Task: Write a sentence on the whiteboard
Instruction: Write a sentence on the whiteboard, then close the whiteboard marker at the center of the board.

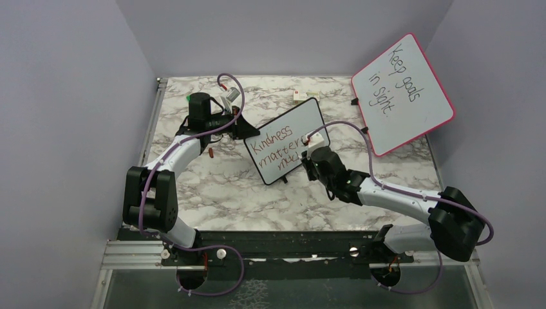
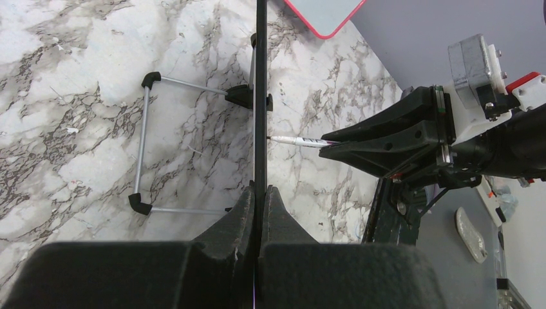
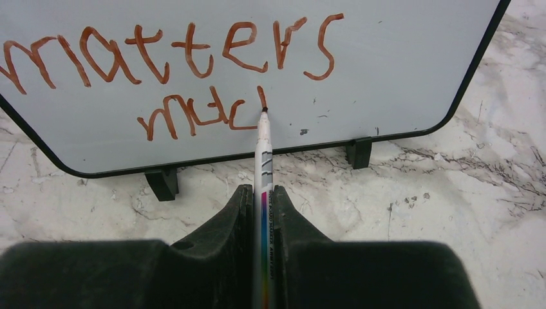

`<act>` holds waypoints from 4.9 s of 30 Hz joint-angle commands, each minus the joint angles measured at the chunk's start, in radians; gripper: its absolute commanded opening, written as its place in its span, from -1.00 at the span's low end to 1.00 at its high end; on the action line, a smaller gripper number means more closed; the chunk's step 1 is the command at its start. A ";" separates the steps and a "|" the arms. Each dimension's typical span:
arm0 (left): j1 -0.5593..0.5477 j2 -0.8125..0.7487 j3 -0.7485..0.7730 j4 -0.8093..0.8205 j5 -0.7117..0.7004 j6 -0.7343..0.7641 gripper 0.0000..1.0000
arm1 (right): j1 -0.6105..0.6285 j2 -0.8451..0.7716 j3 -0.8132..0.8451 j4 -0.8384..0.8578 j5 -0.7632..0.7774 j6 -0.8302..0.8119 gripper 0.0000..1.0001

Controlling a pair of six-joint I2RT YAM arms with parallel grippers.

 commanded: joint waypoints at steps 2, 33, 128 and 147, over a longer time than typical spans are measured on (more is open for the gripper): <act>0.000 0.003 0.000 -0.075 -0.013 0.026 -1.00 | -0.015 -0.011 0.033 0.079 0.018 -0.009 -0.99; 0.000 0.006 0.001 -0.078 -0.018 0.028 -1.00 | -0.057 0.009 -0.013 -0.068 -0.033 0.081 -0.99; 0.044 0.108 0.125 -0.566 -1.231 -0.081 0.18 | -0.104 -0.686 0.039 -0.362 0.092 0.085 -0.99; 0.061 0.290 0.215 -0.628 -1.202 -0.058 -0.34 | -0.104 -0.667 0.028 -0.346 0.094 0.083 -0.99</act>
